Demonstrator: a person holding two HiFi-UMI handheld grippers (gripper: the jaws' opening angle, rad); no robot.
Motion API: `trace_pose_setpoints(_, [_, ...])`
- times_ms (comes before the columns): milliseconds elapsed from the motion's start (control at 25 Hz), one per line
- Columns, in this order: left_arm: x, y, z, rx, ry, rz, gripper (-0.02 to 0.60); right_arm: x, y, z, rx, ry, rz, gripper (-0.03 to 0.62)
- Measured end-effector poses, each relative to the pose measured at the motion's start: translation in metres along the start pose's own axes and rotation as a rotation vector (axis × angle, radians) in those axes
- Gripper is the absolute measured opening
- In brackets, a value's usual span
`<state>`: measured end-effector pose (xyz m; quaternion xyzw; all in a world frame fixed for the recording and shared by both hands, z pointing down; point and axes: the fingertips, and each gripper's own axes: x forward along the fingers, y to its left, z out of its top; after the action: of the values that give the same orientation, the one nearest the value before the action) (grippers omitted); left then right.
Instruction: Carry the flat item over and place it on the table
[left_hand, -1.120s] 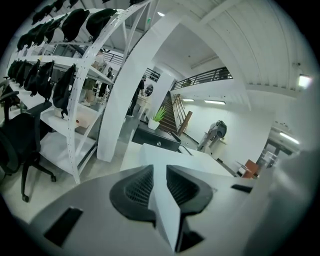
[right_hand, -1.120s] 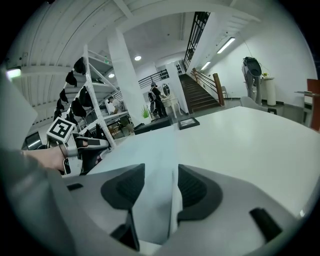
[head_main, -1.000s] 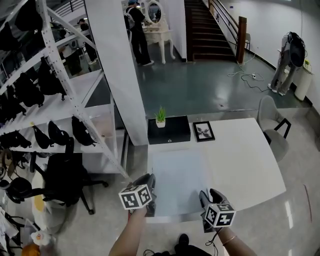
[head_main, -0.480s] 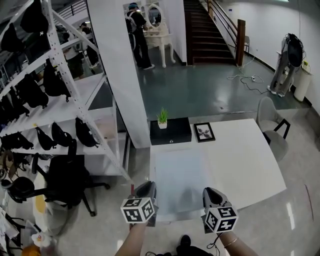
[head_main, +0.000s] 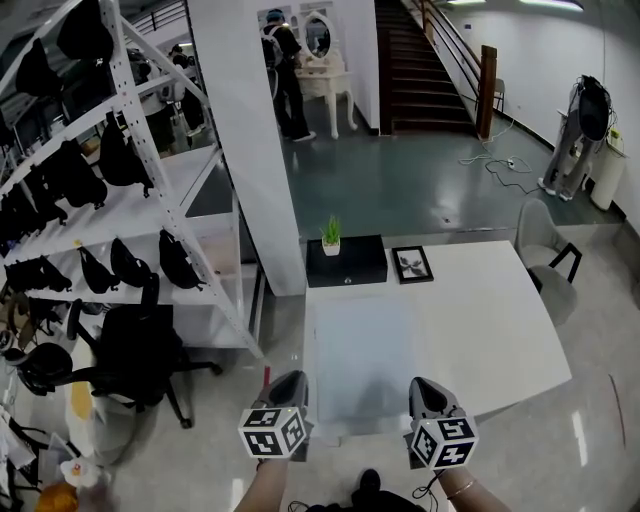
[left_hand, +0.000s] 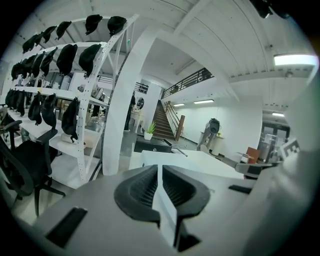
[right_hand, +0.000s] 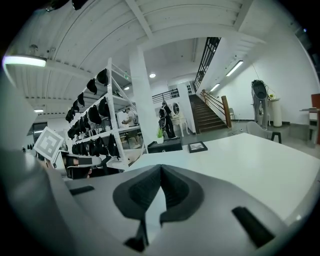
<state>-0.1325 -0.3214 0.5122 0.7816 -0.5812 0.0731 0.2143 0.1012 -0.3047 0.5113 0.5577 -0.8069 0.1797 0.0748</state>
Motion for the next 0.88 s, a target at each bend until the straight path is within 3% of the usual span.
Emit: trace_pose_setpoints(880, [0.003, -0.01, -0.007, 0.005, 0.014, 0.022, 0.033, -0.006, -0.004, -0.009, -0.023, 0.025, 0.013, 0.0])
